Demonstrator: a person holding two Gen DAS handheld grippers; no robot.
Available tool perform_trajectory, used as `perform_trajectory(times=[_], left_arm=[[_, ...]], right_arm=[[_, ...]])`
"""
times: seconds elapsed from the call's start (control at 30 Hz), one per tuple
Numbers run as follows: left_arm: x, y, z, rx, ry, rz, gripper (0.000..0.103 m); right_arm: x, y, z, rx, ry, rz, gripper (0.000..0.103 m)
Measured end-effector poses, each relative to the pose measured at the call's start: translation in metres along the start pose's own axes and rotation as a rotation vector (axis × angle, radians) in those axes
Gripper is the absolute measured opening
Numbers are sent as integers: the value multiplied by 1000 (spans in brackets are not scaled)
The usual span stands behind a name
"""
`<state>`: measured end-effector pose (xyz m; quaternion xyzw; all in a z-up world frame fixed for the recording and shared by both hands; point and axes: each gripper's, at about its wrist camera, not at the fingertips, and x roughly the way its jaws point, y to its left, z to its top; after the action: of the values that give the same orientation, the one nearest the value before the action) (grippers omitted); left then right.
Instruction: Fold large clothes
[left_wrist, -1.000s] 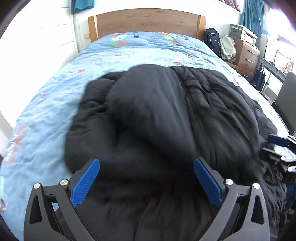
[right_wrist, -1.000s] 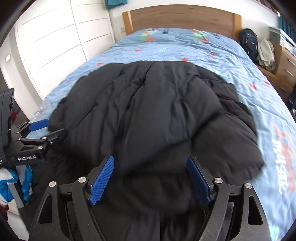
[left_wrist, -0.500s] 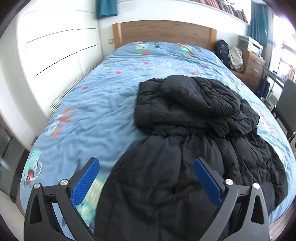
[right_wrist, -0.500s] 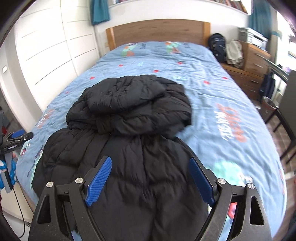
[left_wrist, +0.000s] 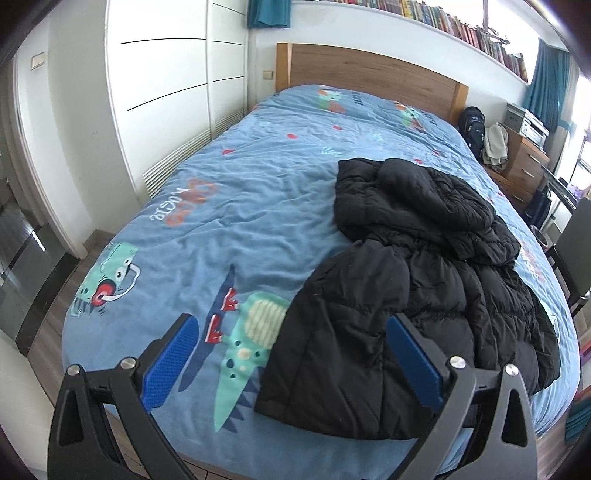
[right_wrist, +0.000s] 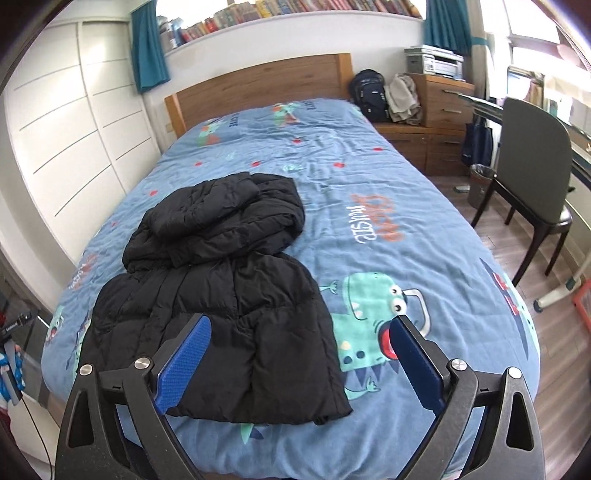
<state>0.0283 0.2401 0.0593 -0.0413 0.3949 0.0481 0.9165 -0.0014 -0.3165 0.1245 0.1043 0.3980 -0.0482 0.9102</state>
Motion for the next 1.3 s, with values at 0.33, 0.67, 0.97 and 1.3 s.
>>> perform_trajectory(times=[0.33, 0.67, 0.97, 1.3], left_arm=[[21, 8, -16, -20, 83, -62, 103], [93, -1, -45, -66, 217, -82, 103], [144, -15, -58, -88, 276, -127, 103], [191, -4, -66, -175, 324, -124, 103]], right_arm=[[9, -26, -17, 102, 42, 8, 99], [65, -32, -36, 171, 140, 54, 99], [110, -37, -49, 203, 214, 89, 99], [153, -62, -60, 271, 283, 112, 99]])
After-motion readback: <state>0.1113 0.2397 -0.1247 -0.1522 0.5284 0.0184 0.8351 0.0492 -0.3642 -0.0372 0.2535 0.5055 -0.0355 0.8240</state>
